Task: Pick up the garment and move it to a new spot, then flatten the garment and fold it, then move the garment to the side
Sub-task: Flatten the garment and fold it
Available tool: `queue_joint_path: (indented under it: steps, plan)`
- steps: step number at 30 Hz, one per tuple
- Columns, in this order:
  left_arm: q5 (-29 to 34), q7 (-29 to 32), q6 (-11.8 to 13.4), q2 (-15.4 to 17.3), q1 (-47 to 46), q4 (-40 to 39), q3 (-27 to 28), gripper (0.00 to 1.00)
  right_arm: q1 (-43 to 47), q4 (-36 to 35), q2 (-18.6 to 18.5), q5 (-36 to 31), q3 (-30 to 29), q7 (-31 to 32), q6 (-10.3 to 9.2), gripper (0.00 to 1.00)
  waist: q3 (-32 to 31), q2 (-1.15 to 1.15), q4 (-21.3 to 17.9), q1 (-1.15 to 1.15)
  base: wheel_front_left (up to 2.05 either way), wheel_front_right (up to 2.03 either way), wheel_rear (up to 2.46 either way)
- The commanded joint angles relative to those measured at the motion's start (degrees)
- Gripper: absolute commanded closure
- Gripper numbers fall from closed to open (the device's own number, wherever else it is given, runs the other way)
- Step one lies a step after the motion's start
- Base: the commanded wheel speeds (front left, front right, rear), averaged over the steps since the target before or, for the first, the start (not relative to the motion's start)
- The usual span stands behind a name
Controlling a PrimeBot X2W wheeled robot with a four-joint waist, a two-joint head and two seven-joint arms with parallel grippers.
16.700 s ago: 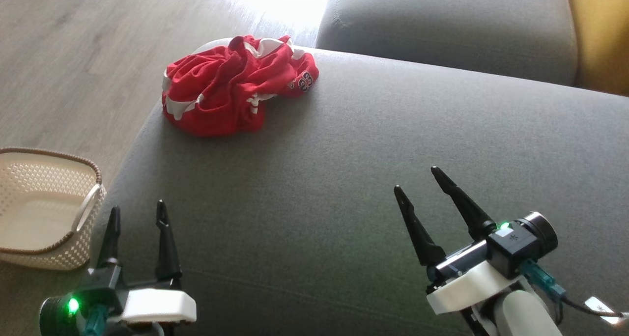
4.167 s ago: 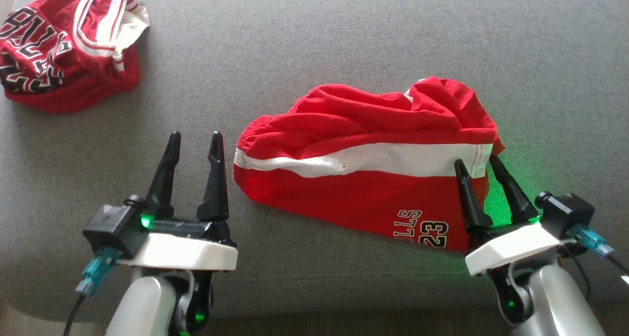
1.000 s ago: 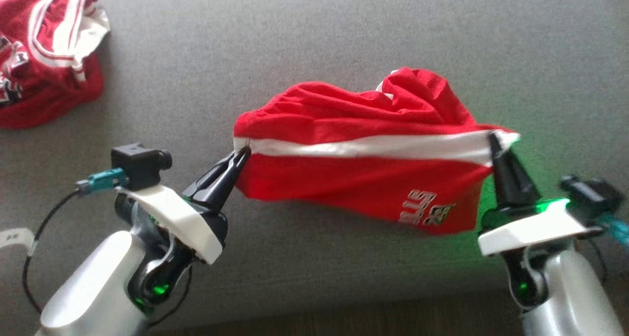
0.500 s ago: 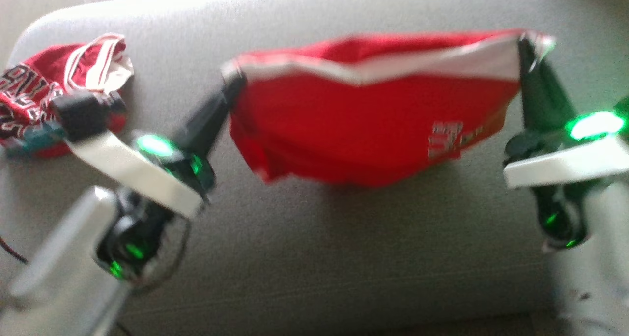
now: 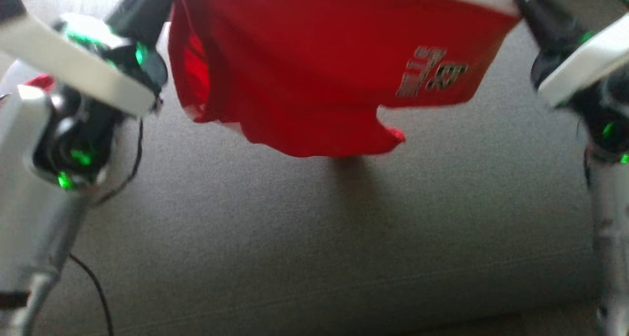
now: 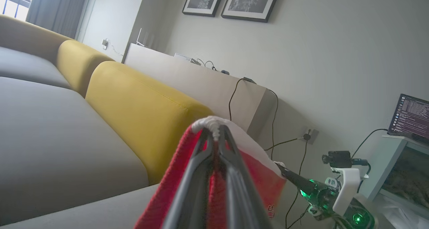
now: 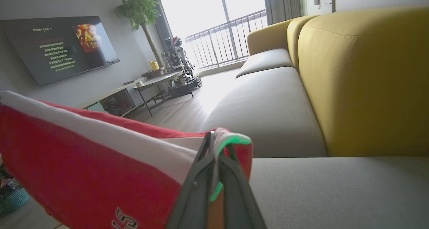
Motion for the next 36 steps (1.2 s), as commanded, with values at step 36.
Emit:
queue_joint_path:
  steps: [36]
  plan:
    - [11.46, -16.54, -0.94, 5.70, -27.49, 6.93, -14.61, 1.00, -31.79, 21.12, -2.59, -5.74, 9.68, -14.26, -0.01, 1.00, 30.37, 0.00, -0.09, 0.00, 0.00, 0.00, 0.00]
